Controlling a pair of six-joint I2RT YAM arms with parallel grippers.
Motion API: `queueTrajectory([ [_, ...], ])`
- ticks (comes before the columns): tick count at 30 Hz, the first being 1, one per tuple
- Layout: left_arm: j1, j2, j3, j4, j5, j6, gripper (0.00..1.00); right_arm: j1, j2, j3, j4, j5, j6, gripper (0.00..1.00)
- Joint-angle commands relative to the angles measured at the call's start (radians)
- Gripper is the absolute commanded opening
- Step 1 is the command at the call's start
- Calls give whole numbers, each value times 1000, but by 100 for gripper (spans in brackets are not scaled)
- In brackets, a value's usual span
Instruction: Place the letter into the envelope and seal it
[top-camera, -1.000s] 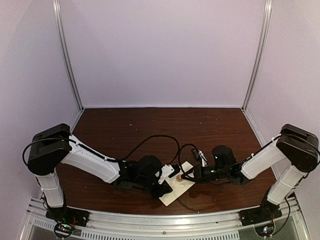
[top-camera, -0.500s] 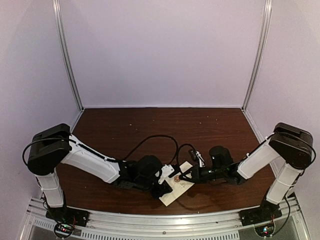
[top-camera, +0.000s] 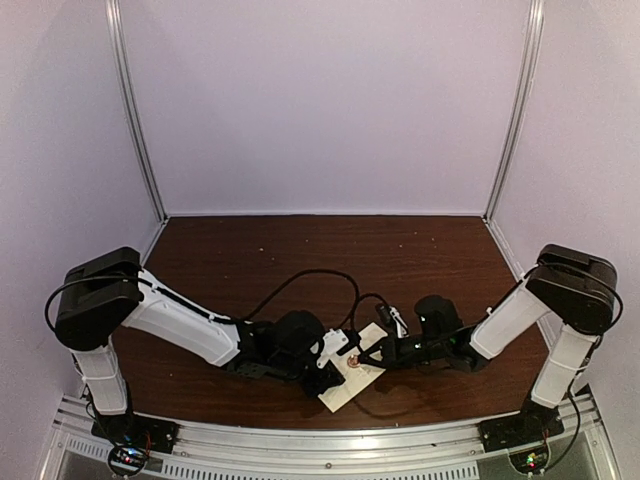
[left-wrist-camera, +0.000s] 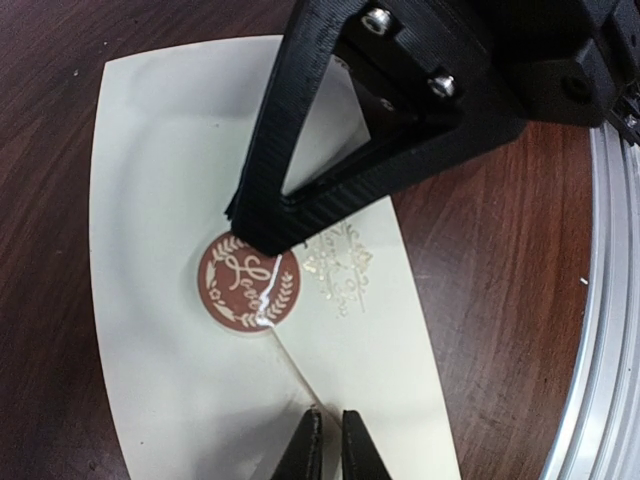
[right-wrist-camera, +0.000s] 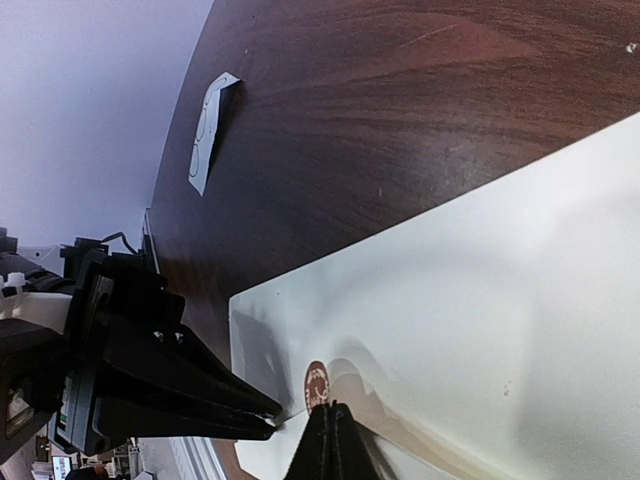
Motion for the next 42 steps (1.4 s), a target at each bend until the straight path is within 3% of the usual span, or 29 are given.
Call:
queueTrajectory([
  [1, 9, -16, -8, -37, -3, 4, 10, 6, 14, 15, 17, 21, -8, 0],
  [26, 24, -50, 44, 64, -63, -65, 17, 6, 62, 21, -5, 41, -12, 0],
  [42, 49, 39, 86, 163, -22, -88, 6, 6, 66, 18, -6, 45, -10, 0],
])
